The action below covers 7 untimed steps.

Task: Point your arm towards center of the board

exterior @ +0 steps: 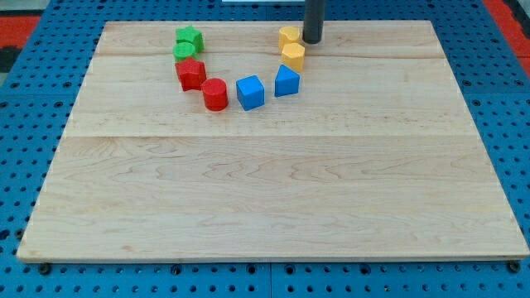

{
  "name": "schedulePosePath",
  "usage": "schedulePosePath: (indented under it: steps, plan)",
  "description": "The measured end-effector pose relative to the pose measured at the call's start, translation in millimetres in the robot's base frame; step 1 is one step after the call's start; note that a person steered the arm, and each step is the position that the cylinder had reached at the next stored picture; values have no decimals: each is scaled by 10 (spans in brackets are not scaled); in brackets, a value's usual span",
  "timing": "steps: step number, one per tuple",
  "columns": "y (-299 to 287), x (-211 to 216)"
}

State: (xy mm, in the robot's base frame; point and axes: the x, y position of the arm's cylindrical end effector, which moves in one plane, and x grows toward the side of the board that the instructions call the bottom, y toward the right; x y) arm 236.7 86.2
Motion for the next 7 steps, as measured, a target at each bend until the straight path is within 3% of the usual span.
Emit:
schedulePosePath:
  steps: [2, 7]
  plan:
    - [481, 98]
    - [350, -216]
